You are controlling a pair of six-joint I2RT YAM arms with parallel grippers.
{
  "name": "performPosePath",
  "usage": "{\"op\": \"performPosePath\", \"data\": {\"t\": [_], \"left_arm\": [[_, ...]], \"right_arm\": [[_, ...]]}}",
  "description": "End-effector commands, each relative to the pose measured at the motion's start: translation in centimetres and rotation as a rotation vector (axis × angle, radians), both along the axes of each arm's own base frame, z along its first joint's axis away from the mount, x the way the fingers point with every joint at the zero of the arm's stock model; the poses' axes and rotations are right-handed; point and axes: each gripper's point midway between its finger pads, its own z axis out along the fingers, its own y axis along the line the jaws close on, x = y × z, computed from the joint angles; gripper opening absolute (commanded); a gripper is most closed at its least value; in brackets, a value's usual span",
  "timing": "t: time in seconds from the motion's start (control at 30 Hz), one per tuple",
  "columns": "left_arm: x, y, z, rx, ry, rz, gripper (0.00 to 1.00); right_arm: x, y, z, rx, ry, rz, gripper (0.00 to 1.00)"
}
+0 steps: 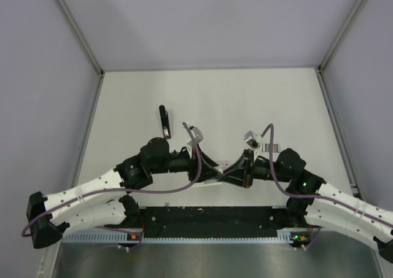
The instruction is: Unload the staples from the stapler
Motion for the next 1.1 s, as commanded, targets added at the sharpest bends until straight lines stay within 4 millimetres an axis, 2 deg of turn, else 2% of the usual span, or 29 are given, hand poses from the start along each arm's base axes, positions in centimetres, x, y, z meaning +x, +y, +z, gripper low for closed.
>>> {"op": "performPosePath", "data": {"t": [0.0, 0.17, 0.33, 0.57, 0.7, 0.87, 1.07], "left_arm": [[7.1, 0.9, 9.9, -0.32, -0.218, 0.355, 0.0], [8.2, 1.6, 10.0, -0.323, -0.227, 0.406, 0.0], [9.2, 2.6, 10.8, -0.356, -0.236, 0.438, 0.0], [9.9, 3.5, 12.4, -0.4, -0.253, 0.47, 0.0], [10.1, 3.5, 12.5, -0.395, -0.258, 0.474, 0.0], [10.0, 3.6, 11.8, -0.365, -0.261, 0.474, 0.0], [9.9, 3.6, 9.8, -0.3, -0.25, 0.462, 0.0]], "right_arm": [[-4.5, 0.1, -1.1, -0.022, 0.068, 0.214, 0.0], [-4.9, 0.2, -1.1, -0.013, 0.072, 0.224, 0.0], [-5.3, 0.2, -1.5, 0.001, 0.082, 0.233, 0.0], [-6.0, 0.6, -1.7, 0.013, 0.084, 0.249, 0.0], [-5.7, 0.7, -1.6, 0.005, 0.075, 0.236, 0.0], [-4.3, 0.7, -1.3, -0.061, 0.024, 0.16, 0.0], [-0.8, 0.0, 0.3, -0.188, -0.064, -0.023, 0.0]]}}
